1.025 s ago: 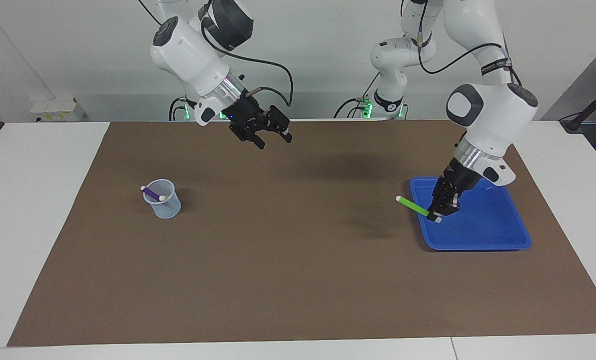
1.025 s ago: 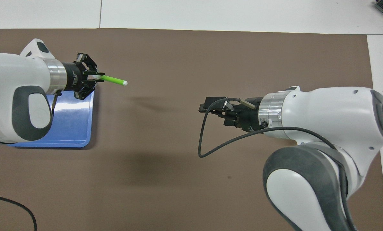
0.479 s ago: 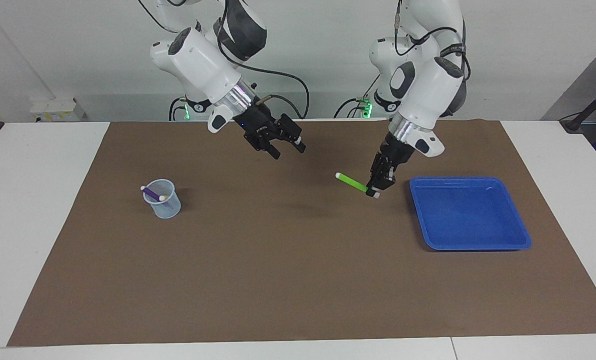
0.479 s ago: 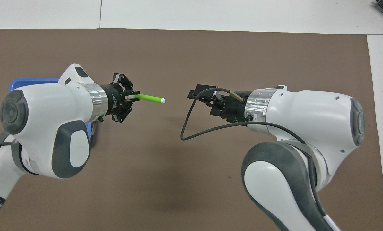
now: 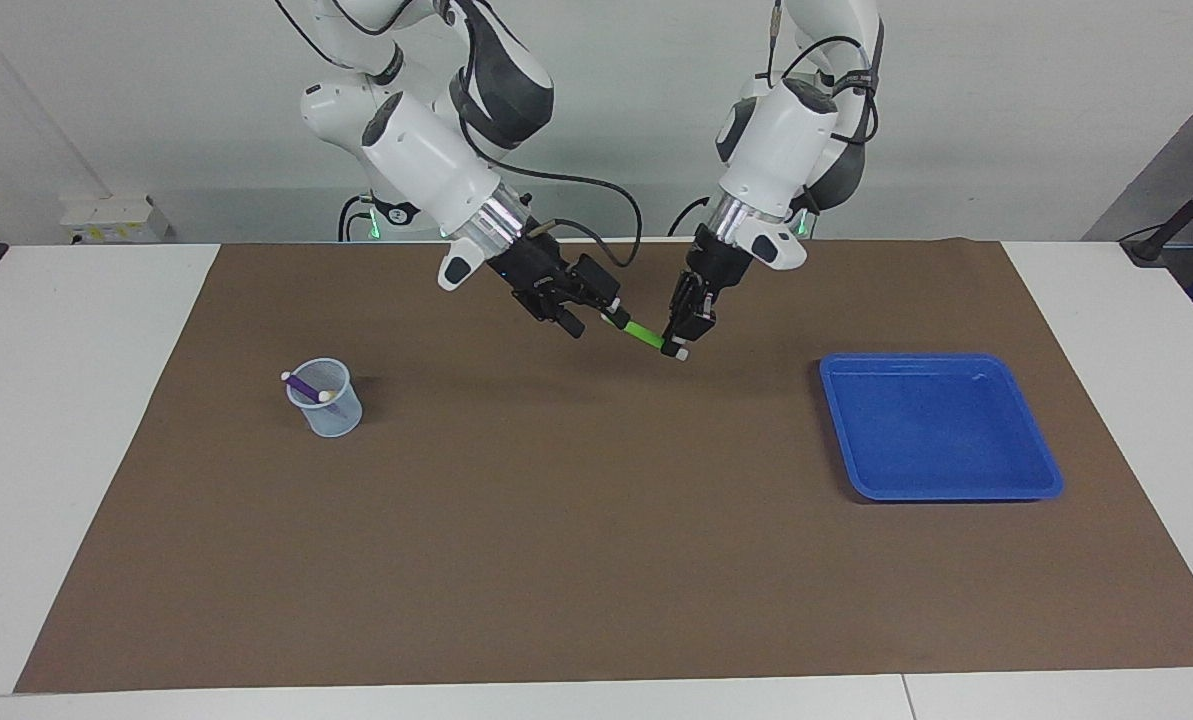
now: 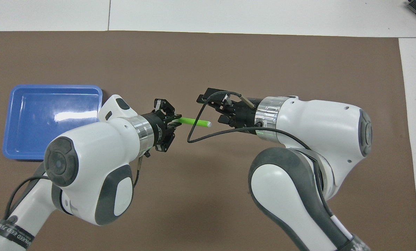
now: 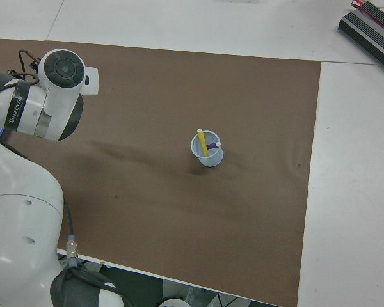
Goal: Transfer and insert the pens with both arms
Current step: 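Bring the right gripper to the green pen tip held by the left gripper, then close the right gripper on the green pen tip, then open the left gripper and pull the pen away with the right gripper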
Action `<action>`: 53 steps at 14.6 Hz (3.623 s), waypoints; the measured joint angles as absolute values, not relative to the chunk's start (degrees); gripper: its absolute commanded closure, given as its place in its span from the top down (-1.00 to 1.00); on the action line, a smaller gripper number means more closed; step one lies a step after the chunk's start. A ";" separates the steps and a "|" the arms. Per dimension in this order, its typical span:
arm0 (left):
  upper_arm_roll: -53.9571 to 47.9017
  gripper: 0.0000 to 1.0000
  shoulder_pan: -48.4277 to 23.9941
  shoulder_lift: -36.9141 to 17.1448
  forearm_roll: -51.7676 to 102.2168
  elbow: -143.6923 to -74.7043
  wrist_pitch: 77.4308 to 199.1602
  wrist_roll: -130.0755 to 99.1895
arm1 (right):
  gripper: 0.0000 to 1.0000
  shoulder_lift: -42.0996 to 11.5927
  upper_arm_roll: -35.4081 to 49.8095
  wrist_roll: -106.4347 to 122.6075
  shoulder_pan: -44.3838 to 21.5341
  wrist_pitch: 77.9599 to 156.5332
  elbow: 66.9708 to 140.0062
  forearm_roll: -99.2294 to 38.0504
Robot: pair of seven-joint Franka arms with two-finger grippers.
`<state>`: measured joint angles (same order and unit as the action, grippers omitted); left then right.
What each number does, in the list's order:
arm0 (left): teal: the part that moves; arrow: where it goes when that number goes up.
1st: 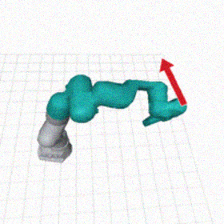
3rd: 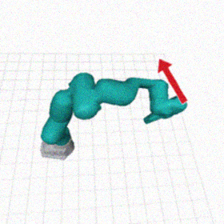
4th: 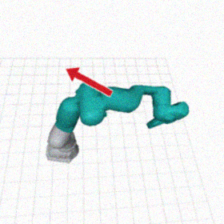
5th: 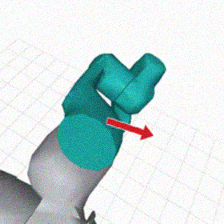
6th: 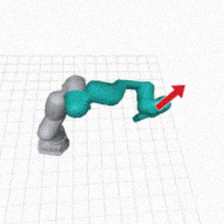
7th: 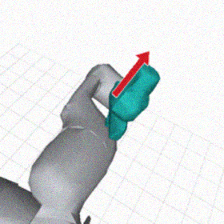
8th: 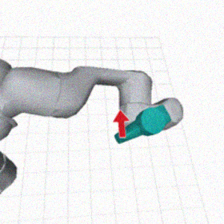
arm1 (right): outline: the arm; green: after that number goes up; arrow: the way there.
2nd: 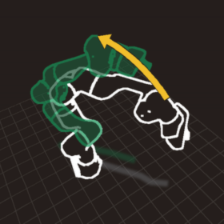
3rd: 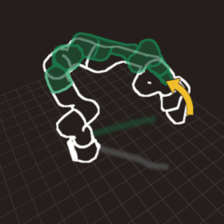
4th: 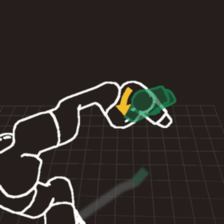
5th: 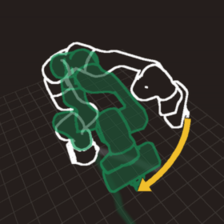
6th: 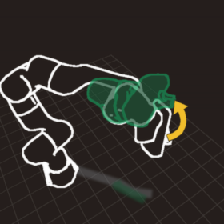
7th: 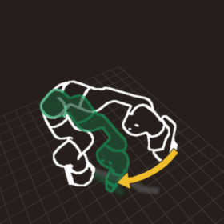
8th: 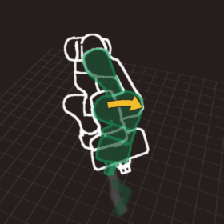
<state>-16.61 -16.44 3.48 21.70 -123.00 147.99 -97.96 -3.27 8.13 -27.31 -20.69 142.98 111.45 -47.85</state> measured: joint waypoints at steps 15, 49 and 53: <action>-15.91 -1.00 -17.53 5.24 27.09 -124.86 151.47 -100.29 | 0.57 -1.84 8.70 -22.78 -20.76 137.19 114.15 -46.08; -16.10 -1.00 -17.69 5.20 28.68 -124.97 152.56 -100.71 | -1.00 -1.49 8.42 -22.77 -20.40 138.64 112.45 -46.42; -16.12 0.83 -17.69 5.21 28.68 -124.97 152.57 -100.70 | -1.00 -1.50 8.39 -22.77 -20.39 138.64 112.46 -46.41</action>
<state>-16.12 -17.69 5.21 28.68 -124.97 152.57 -100.70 -1.50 8.39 -22.77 -20.39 138.64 112.46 -46.41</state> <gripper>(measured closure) 0.767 0.793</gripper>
